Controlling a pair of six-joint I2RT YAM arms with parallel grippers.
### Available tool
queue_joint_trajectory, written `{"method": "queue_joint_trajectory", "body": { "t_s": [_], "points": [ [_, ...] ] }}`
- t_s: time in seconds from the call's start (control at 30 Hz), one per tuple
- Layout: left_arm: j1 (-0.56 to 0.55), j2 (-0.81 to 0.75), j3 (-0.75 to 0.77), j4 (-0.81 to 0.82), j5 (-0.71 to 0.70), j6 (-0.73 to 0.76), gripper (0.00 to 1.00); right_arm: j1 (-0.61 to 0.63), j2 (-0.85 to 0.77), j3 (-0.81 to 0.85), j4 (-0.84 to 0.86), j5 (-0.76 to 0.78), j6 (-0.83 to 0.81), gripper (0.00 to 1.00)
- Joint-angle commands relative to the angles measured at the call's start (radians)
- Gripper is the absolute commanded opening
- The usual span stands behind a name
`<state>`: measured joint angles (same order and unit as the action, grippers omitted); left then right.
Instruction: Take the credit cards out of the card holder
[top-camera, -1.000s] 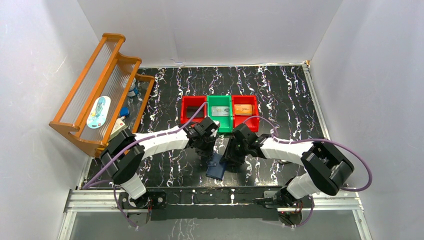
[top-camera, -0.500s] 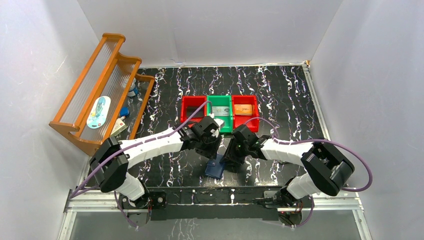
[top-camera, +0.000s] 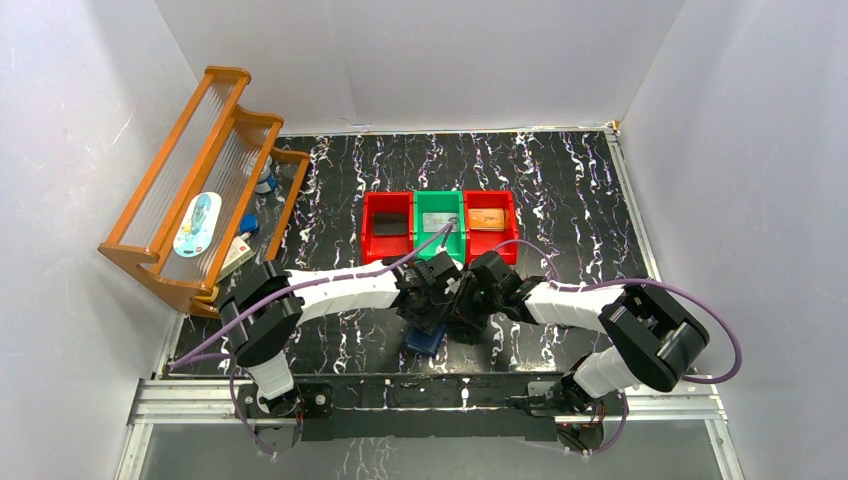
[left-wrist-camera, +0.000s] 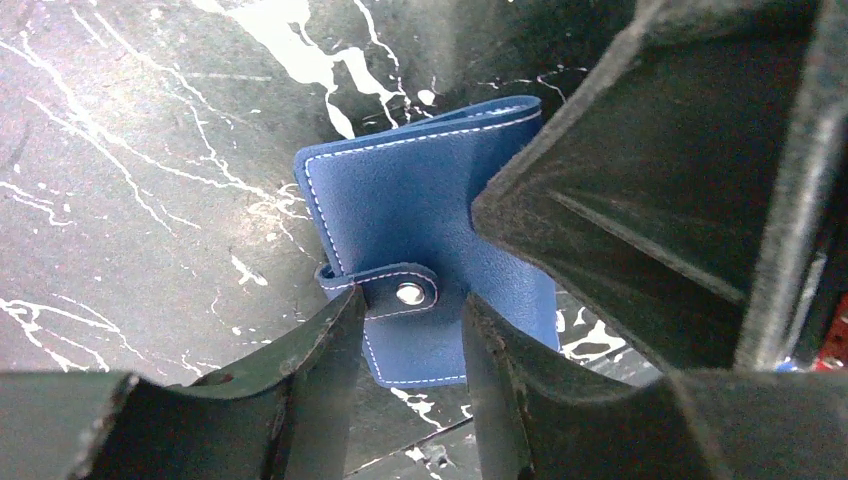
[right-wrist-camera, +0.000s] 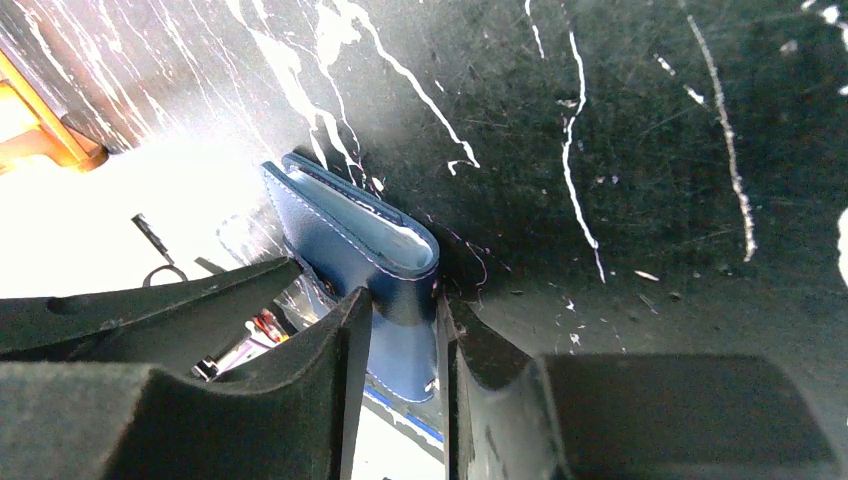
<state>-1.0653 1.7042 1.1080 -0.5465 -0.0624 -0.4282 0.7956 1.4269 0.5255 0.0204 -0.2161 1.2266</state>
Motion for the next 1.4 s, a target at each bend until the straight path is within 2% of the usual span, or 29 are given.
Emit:
{"method": "queue_joint_trajectory", "body": {
  "t_s": [0.0,0.13,0.37,0.6,0.7,0.87,0.93,1.37],
  "points": [
    [-0.01,0.029,-0.02,-0.005,-0.129,-0.055,0.41,-0.005,0.037,-0.045,-0.04,0.048,-0.009,0.38],
    [-0.012,0.042,-0.067,0.014,-0.182,-0.095,0.41,-0.009,0.036,-0.052,-0.034,0.044,-0.01,0.38],
    [-0.012,0.016,-0.104,0.011,-0.261,-0.139,0.2,-0.012,0.028,-0.062,-0.04,0.053,-0.006,0.38],
    [-0.01,-0.033,-0.108,0.016,-0.288,-0.151,0.14,-0.016,0.024,-0.062,-0.058,0.06,-0.007,0.38],
    [-0.009,-0.062,-0.118,0.007,-0.305,-0.171,0.15,-0.017,0.019,-0.06,-0.065,0.064,-0.008,0.38],
    [0.001,-0.153,-0.149,0.004,-0.316,-0.192,0.3,-0.019,0.006,-0.053,-0.077,0.074,-0.014,0.38],
    [0.006,-0.168,-0.158,0.001,-0.318,-0.193,0.33,-0.019,0.003,-0.05,-0.077,0.074,-0.016,0.38],
    [0.023,-0.163,-0.178,0.047,-0.275,-0.203,0.32,-0.019,0.003,-0.043,-0.068,0.062,-0.024,0.39]
  ]
}}
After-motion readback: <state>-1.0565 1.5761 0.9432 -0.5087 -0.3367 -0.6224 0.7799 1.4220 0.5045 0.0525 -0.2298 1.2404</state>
